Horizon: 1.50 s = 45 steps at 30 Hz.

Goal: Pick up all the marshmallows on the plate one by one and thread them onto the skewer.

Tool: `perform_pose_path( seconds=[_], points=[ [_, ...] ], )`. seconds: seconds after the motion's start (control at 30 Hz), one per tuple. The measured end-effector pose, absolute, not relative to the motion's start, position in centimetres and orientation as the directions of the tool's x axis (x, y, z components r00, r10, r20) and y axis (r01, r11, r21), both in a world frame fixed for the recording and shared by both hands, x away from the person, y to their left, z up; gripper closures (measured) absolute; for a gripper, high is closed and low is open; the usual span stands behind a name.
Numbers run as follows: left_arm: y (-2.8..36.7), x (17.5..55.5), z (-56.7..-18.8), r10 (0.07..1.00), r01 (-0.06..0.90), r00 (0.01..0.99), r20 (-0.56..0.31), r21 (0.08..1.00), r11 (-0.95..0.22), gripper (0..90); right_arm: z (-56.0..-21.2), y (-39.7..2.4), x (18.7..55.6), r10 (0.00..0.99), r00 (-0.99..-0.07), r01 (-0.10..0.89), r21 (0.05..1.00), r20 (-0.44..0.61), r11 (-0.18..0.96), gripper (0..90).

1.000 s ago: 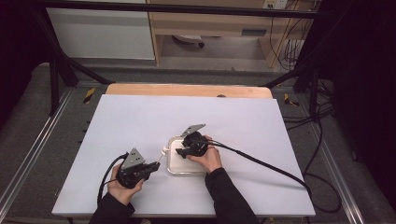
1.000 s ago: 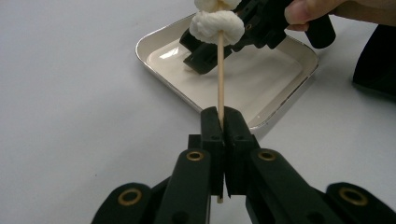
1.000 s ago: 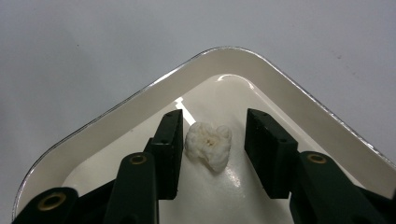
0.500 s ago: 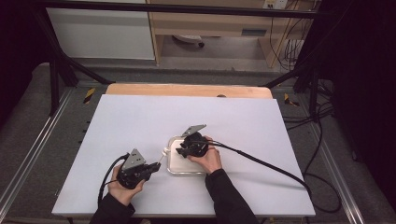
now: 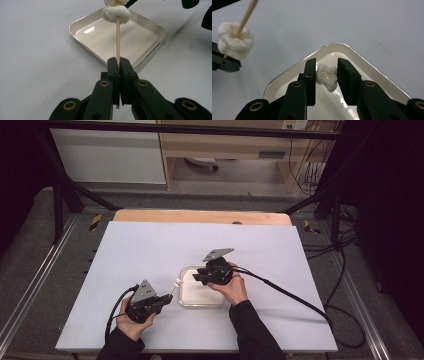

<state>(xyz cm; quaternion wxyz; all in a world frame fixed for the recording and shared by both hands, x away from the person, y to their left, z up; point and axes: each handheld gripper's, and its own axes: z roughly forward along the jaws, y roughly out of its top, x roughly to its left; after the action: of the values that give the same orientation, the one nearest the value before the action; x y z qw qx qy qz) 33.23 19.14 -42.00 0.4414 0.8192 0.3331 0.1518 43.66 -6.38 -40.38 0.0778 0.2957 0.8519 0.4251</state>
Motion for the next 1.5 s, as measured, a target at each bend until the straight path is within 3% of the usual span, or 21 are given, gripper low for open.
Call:
perform_pose_path(
  seconds=[0.83,1.5],
  points=[
    [17.9,32.5,-42.0,0.640,0.384,0.768,-0.037,0.825,-0.414,88.4,-36.3,-13.3,39.6,0.507,-0.821,0.407,0.892,0.264,0.195,70.8],
    [17.1,32.0,-41.8,0.616,0.358,0.788,-0.021,0.829,-0.430,88.4,-35.3,-12.8,39.6,0.448,-0.829,0.422,0.900,0.336,0.105,71.4]
  ],
)
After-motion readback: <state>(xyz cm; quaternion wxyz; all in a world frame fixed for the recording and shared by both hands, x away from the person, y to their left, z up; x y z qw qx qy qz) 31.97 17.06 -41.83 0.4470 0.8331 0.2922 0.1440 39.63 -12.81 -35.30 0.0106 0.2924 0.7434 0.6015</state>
